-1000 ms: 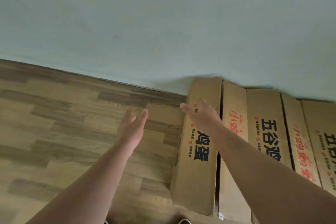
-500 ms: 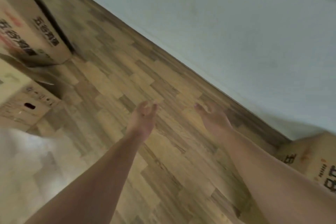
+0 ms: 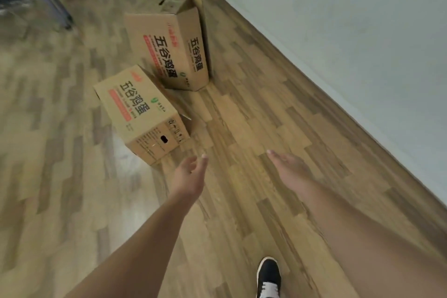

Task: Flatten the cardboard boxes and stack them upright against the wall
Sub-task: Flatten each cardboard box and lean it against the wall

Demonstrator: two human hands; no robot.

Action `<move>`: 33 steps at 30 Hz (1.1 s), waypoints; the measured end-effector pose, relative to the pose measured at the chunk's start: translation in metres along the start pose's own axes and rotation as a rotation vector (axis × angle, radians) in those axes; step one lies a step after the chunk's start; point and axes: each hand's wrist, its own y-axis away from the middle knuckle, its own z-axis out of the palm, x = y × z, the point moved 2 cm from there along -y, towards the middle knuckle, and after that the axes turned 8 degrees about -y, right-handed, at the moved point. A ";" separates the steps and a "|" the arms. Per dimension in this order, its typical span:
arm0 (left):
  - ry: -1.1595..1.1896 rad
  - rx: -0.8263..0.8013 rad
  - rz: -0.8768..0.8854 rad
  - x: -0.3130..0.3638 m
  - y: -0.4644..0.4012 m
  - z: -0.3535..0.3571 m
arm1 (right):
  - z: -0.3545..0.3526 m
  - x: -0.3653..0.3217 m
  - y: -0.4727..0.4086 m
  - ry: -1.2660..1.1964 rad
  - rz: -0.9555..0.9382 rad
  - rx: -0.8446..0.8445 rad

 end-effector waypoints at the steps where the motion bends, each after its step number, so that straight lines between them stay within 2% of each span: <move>1: 0.004 0.013 -0.005 -0.001 -0.021 -0.012 | 0.017 -0.018 -0.016 0.021 -0.012 -0.026; 4: -0.014 0.041 -0.035 -0.001 -0.078 -0.040 | 0.060 -0.064 -0.062 0.034 -0.001 -0.094; 11: -0.019 0.101 -0.154 -0.013 -0.222 -0.103 | 0.166 -0.145 -0.173 -0.044 0.192 -0.200; 19: -0.100 0.095 -0.181 -0.054 -0.391 -0.161 | 0.304 -0.211 -0.296 -0.057 0.351 -0.209; 28: -0.226 0.053 -0.162 -0.122 -0.566 -0.170 | 0.447 -0.212 -0.441 -0.203 0.564 -0.131; 33: -0.190 0.083 -0.201 -0.161 -0.626 -0.142 | 0.489 -0.213 -0.503 -0.375 0.698 -0.090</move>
